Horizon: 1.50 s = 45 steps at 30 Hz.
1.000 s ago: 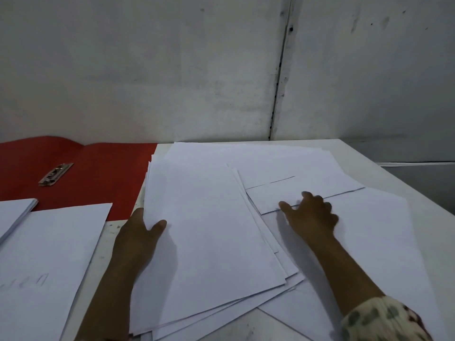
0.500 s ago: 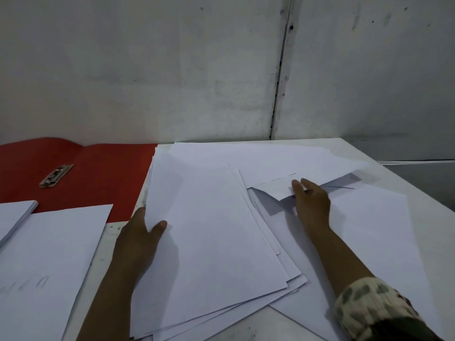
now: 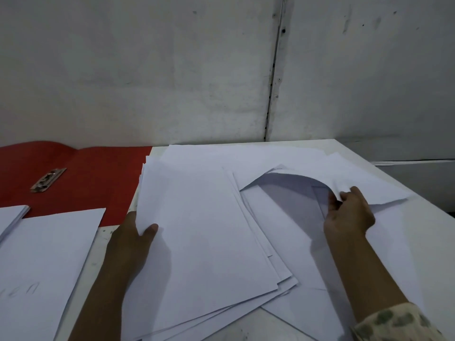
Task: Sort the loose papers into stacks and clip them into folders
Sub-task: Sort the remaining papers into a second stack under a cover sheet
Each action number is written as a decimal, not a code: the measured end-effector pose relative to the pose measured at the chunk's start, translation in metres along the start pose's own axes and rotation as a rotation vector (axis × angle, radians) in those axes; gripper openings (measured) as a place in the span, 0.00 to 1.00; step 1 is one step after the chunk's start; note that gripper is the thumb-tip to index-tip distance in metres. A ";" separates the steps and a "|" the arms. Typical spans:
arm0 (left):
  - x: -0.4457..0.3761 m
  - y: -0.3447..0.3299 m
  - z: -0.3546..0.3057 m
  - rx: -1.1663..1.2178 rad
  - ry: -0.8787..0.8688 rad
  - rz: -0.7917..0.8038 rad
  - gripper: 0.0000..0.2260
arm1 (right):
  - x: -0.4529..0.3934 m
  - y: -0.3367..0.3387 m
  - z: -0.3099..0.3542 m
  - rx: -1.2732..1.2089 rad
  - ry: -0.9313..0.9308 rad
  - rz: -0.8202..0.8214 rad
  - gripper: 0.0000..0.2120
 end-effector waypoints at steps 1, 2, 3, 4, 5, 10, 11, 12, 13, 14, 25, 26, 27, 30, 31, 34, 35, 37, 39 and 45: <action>0.000 0.000 0.000 -0.004 0.003 0.000 0.20 | 0.004 0.003 0.002 -0.049 -0.010 -0.006 0.08; -0.001 0.000 0.001 -0.009 0.005 0.000 0.20 | 0.008 0.004 0.004 -0.076 -0.020 -0.011 0.08; -0.001 0.000 0.001 -0.015 0.006 0.000 0.20 | 0.011 0.004 0.006 -0.102 -0.031 -0.008 0.08; -0.001 0.000 0.001 -0.021 0.005 0.001 0.21 | 0.014 0.005 0.006 -0.120 -0.040 -0.002 0.09; -0.001 0.000 0.001 -0.026 0.004 0.005 0.21 | 0.016 0.007 0.005 -0.123 -0.055 0.000 0.10; -0.001 0.000 0.000 -0.027 -0.012 0.005 0.21 | 0.032 0.007 -0.005 0.207 -0.131 0.130 0.09; 0.000 0.000 0.000 -0.024 -0.014 0.005 0.21 | 0.037 0.002 -0.008 0.340 -0.133 0.207 0.10; 0.000 0.000 0.000 -0.019 -0.015 0.006 0.21 | 0.042 -0.004 -0.015 0.446 -0.147 0.290 0.10; 0.000 -0.001 0.000 -0.011 -0.016 0.009 0.20 | 0.048 -0.008 -0.022 0.529 -0.190 0.359 0.09; 0.000 -0.001 0.000 -0.002 -0.019 0.013 0.20 | 0.055 -0.012 -0.030 0.594 -0.252 0.414 0.09; 0.002 -0.001 0.001 0.136 0.026 0.019 0.26 | 0.082 -0.030 -0.070 1.410 -0.069 0.837 0.27; 0.002 -0.002 -0.001 0.131 0.018 0.030 0.26 | 0.085 -0.034 -0.072 1.454 -0.019 0.861 0.27; 0.004 -0.002 -0.003 0.134 0.007 0.040 0.25 | 0.087 -0.036 -0.074 1.502 0.017 0.881 0.26; 0.002 -0.002 -0.002 0.152 -0.013 0.059 0.23 | 0.097 -0.044 -0.083 1.640 0.088 0.979 0.25; 0.001 -0.002 -0.002 0.140 -0.024 0.069 0.22 | 0.101 -0.046 -0.086 1.693 0.097 1.017 0.26; 0.000 -0.001 0.000 0.105 -0.042 0.072 0.21 | 0.110 -0.045 -0.093 1.835 0.125 1.120 0.22; 0.001 0.000 0.000 0.099 -0.048 0.064 0.21 | 0.110 -0.046 -0.093 1.829 0.136 1.122 0.15; 0.001 0.002 -0.001 0.097 -0.059 0.034 0.19 | 0.103 -0.055 -0.086 1.739 0.171 1.056 0.05; 0.002 0.004 -0.002 0.074 -0.072 0.002 0.19 | 0.087 -0.065 -0.084 1.650 0.178 0.985 0.10; -0.001 0.011 -0.001 -0.051 -0.088 -0.030 0.22 | 0.050 -0.090 -0.111 1.857 0.195 0.883 0.26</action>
Point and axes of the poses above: each hand's wrist, its own x-axis away from the middle knuckle, its own y-axis out of the back of the hand, z = x × y, the point moved 8 cm from there along -x, towards the middle knuckle, and after that the axes turned 3 degrees about z, right-handed, at the moved point
